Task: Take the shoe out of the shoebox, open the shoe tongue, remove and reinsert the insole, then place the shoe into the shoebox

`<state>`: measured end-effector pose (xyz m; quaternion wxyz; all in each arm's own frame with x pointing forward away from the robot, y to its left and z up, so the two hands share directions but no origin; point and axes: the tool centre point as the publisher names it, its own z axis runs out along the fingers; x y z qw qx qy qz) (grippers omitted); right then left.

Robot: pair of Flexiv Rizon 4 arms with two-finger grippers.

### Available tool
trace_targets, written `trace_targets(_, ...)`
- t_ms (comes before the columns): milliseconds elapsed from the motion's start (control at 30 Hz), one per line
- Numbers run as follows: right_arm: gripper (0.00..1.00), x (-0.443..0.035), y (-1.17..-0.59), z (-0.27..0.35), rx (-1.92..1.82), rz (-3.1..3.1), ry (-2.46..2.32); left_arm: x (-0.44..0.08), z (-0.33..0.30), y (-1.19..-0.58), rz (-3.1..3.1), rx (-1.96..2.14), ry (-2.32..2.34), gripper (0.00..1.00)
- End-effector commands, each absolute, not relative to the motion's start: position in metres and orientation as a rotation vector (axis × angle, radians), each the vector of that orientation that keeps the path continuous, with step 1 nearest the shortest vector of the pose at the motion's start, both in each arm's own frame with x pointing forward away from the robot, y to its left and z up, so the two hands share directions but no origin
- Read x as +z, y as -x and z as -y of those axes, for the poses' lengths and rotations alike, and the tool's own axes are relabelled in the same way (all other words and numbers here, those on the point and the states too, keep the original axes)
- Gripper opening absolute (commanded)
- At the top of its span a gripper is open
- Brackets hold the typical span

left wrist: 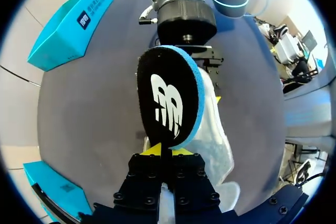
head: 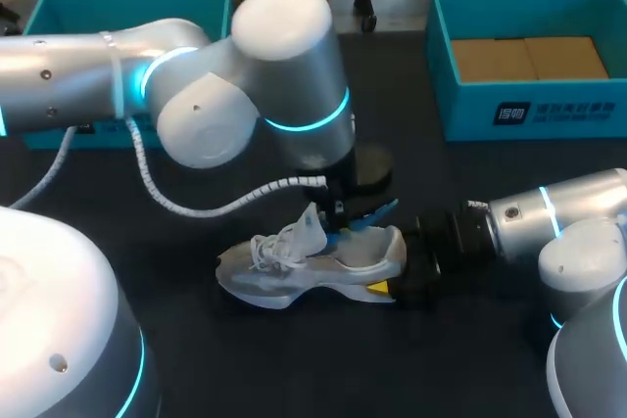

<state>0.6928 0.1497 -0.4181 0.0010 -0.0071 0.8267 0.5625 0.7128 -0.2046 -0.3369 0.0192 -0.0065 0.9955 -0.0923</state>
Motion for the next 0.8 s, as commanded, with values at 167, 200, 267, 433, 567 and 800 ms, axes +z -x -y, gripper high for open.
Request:
trace_targets(167, 0.0, -0.423, -0.689, -0.152, 1.762, -2.598, 0.022, -0.332, 0.225, -0.71, -3.036, -0.229, 0.045, 0.27)
trace_targets(200, 0.0, -0.423, -0.689, -0.152, 1.762, -2.598, 0.022, -0.332, 0.225, -0.71, -3.033, -0.228, 0.047, 0.39)
trace_targets(267, 0.0, -0.423, -0.689, -0.152, 1.762, -2.598, 0.022, -0.33, 0.224, -0.71, -3.032, -0.229, 0.047, 0.63)
trace_targets(433, 0.0, -0.423, -0.689, -0.152, 1.762, -2.598, 0.022, -0.326, 0.217, -0.705, -3.026, -0.243, 0.043, 0.82)
trace_targets(567, 0.0, -0.423, -0.689, -0.152, 1.762, -2.598, 0.022, -0.319, 0.212, -0.698, -3.005, -0.261, 0.039, 0.79)
trace_targets(800, 0.0, -0.423, -0.689, -0.152, 1.762, -2.598, 0.022, -0.303, 0.207, -0.684, -2.968, -0.308, 0.003, 0.75)
